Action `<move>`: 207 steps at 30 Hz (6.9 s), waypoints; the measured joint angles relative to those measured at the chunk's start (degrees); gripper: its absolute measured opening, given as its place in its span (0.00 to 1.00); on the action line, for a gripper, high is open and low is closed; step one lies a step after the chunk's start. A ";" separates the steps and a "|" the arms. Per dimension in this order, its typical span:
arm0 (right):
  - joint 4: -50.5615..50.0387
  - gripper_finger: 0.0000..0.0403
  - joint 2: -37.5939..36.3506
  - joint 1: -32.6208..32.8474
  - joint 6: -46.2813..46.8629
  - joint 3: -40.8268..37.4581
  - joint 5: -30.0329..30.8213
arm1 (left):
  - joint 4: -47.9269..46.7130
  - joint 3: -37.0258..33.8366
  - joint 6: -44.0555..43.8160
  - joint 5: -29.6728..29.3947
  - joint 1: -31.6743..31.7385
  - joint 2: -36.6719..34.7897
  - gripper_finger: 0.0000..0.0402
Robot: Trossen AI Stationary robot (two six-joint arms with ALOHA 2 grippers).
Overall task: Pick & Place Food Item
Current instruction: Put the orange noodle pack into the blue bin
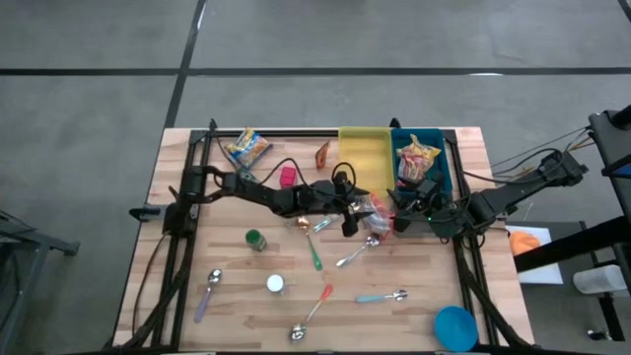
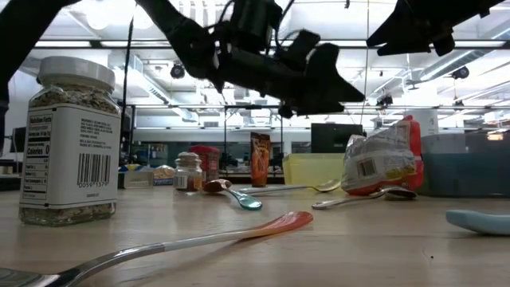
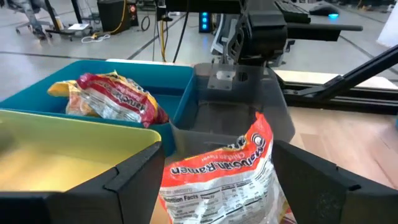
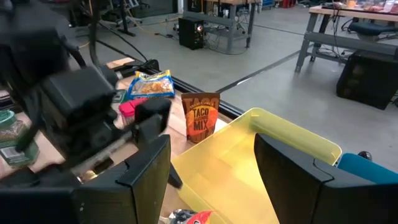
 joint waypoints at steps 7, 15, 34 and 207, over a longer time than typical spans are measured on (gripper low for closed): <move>0.02 0.57 0.00 0.02 0.00 0.00 -0.01 | -5.93 -2.20 0.30 0.01 -0.07 -8.68 0.75; 0.11 0.57 0.00 0.02 0.00 0.00 -0.07 | -5.68 -14.86 2.76 0.01 -0.18 -23.81 0.75; 0.02 0.57 0.00 0.02 0.00 0.00 -0.08 | -5.77 -50.29 4.88 -0.01 -0.33 -68.68 0.75; -40.73 0.57 28.70 -27.67 -15.33 21.74 -69.48 | -38.75 -63.60 4.40 0.14 -0.33 -91.26 0.75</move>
